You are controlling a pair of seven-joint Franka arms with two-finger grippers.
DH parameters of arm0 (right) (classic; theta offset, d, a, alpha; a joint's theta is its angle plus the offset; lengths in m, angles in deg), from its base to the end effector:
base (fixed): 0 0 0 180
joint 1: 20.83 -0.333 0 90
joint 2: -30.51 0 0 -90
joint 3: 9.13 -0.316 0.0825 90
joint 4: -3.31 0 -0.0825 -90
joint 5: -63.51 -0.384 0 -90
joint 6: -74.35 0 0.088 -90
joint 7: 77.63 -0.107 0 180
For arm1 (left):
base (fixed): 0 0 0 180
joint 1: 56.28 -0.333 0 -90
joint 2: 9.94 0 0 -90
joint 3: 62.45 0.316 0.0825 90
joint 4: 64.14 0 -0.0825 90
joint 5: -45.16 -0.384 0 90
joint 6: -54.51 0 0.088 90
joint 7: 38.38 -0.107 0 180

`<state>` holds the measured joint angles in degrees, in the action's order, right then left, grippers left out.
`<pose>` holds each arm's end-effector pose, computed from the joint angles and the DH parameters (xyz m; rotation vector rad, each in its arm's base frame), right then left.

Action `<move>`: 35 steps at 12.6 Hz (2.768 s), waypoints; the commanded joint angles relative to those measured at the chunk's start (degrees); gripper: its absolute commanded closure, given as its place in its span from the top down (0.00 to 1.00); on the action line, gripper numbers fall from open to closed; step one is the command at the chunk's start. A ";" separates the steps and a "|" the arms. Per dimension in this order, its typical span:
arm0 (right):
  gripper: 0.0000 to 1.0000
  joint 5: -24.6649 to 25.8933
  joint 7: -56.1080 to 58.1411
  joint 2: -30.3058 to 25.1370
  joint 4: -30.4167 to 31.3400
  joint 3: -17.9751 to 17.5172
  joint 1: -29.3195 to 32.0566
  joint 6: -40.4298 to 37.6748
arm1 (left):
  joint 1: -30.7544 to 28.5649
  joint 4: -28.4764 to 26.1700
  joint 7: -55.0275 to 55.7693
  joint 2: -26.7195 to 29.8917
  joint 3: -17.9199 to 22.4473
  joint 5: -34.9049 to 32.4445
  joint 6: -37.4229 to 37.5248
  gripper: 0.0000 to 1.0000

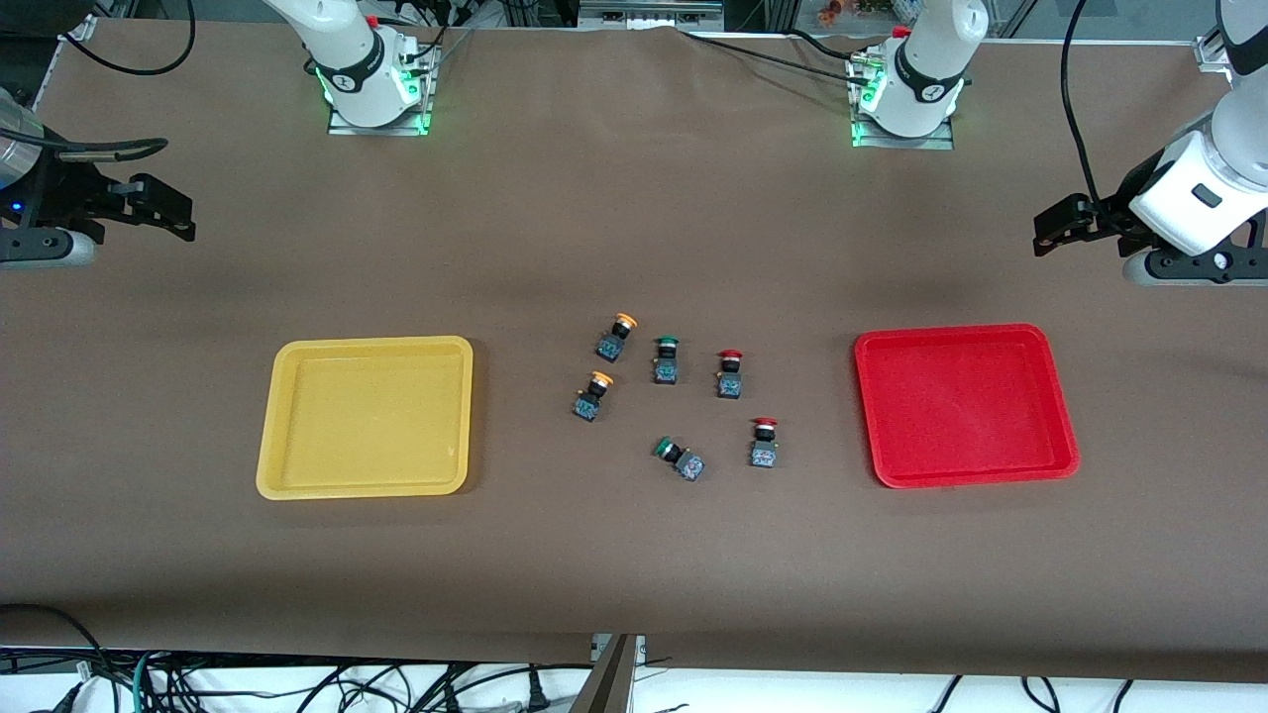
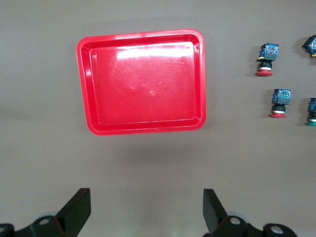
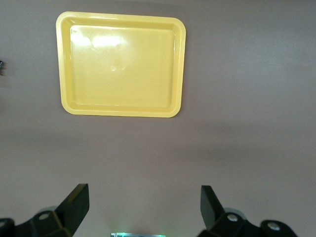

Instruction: Place red and yellow buttons in trays

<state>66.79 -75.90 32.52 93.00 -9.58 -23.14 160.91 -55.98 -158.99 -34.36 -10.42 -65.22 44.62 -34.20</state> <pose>0.5575 0.0204 0.6027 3.0784 0.1194 -0.1375 0.5495 -0.0283 0.5783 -3.1202 -0.0253 0.1792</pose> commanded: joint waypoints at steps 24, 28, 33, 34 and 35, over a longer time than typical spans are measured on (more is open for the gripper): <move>1.00 -1.78 -1.81 8.96 -1.62 -0.86 -1.37 2.63 | 17.26 1.68 9.41 -25.96 0.05 3.45 -31.58 1.00; 1.00 -1.87 -12.51 15.81 -1.45 -0.87 -6.90 12.02 | 20.96 1.59 14.44 -34.31 0.05 3.45 -46.35 1.00; 1.00 -3.62 -27.02 26.18 -1.45 -0.87 -12.18 27.84 | 23.52 0.54 16.11 -42.13 0.14 2.49 -62.96 1.00; 1.00 -3.98 -30.09 27.68 -1.45 -0.87 -13.67 29.87 | 23.43 0.54 15.15 -43.63 0.31 2.40 -66.30 1.00; 1.00 -3.98 -33.52 29.08 -1.45 -0.87 -15.25 31.72 | 23.52 0.54 14.36 -44.08 0.57 2.31 -68.51 1.00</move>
<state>63.67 -104.10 59.41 92.81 -10.71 -35.88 190.46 -33.07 -159.12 -18.63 -53.23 -65.75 46.68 -99.18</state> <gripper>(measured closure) 0.000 0.000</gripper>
